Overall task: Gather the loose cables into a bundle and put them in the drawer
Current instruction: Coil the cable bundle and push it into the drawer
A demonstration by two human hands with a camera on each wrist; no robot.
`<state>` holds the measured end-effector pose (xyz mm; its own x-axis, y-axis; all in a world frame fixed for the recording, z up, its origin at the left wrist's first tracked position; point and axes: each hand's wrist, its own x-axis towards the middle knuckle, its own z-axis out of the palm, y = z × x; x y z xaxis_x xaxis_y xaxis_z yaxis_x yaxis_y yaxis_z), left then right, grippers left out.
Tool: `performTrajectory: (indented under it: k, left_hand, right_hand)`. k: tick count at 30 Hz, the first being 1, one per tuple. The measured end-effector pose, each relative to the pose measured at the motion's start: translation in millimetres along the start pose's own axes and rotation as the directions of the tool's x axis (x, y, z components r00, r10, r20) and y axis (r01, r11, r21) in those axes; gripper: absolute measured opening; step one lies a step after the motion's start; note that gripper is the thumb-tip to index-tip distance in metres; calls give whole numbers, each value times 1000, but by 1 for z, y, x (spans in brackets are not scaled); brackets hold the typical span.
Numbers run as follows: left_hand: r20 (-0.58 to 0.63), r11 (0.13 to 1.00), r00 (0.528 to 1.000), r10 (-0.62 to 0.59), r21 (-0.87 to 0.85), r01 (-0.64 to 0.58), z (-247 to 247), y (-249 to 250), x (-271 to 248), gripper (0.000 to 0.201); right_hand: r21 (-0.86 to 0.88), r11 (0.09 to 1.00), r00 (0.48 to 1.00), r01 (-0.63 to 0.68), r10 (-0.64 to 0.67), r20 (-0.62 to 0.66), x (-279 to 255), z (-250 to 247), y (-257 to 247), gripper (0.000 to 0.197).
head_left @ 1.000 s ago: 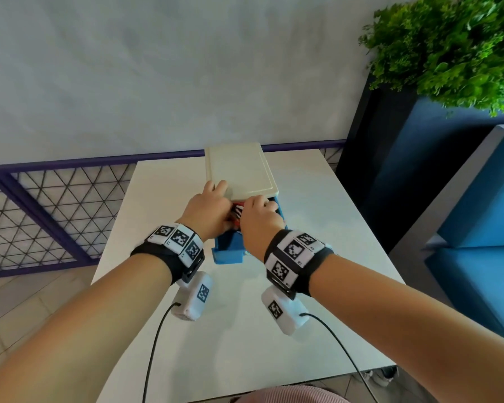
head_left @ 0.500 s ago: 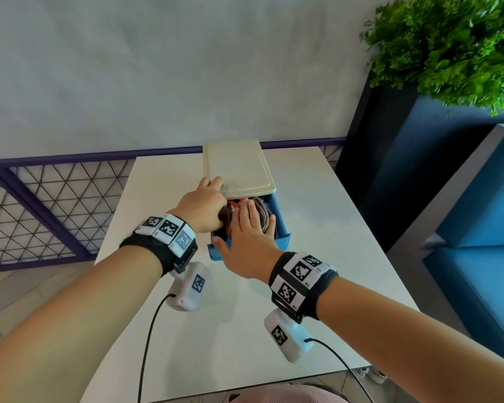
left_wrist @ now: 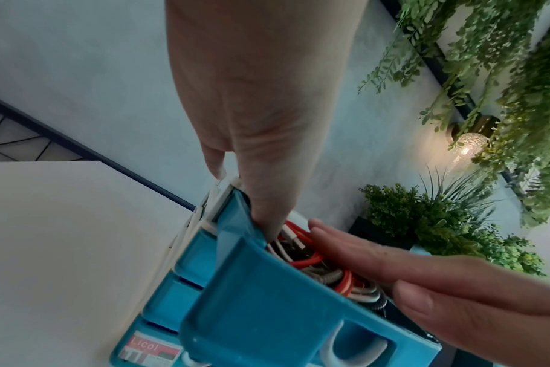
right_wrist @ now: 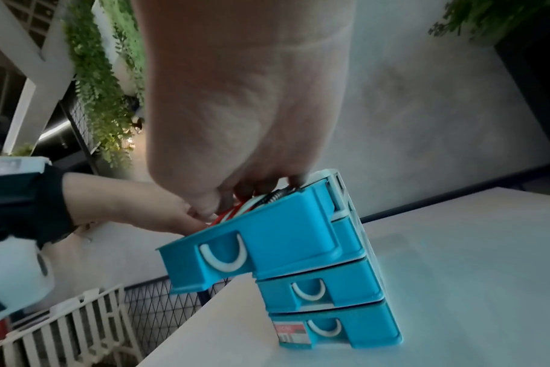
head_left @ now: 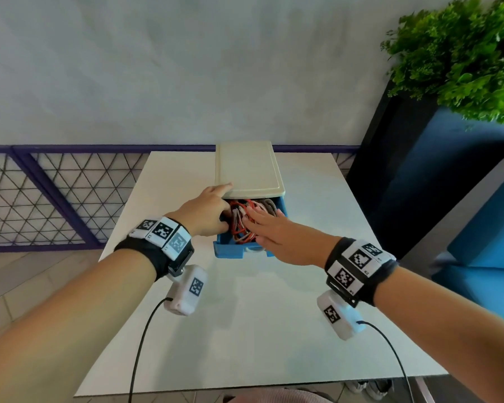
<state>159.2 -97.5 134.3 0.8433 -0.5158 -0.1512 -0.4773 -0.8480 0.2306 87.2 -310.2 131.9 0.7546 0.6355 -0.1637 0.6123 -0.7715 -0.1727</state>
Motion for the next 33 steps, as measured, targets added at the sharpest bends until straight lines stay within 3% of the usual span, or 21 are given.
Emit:
performTrajectory:
  k: [7, 11, 13, 15, 17, 19, 24, 29, 33]
  left_hand:
    - [-107, 986, 994, 16, -166, -33, 2, 4, -2, 14]
    - [-138, 974, 990, 11, -223, -42, -1, 7, -8, 28]
    - [-85, 958, 996, -11, -285, -14, -9, 9, -11, 50]
    - [100, 943, 995, -16, -330, 48, -17, 10, -13, 93]
    - [288, 971, 957, -26, -221, 93, -21, 14, -12, 133]
    - [332, 997, 941, -65, -15, 75, -18, 20, -9, 147]
    - [197, 989, 973, -117, 116, 96, -11, 27, -7, 142]
    - [56, 992, 995, -80, 107, 73, -13, 23, -1, 118]
    - [-12, 994, 997, -70, 83, 71, -12, 17, 3, 100]
  right_hand:
    - [136, 987, 991, -81, 66, 113, 15, -4, -3, 53]
    - [82, 992, 987, -96, 84, 136, 29, -6, 2, 52]
    - [61, 995, 987, -83, 74, 140, 34, -6, 4, 51]
    - [43, 996, 987, -77, 70, 147, 37, -5, 5, 51]
    - [-9, 997, 986, -71, 72, 151, 38, -3, 6, 50]
    - [-11, 998, 988, -68, 69, 138, 37, -1, 8, 51]
    - [13, 998, 998, -62, 62, 21, 37, 8, 13, 51]
    - [-135, 989, 969, -58, 23, -245, 34, 18, 15, 62]
    - [-177, 977, 962, -116, 66, -266, 32, 14, 13, 83]
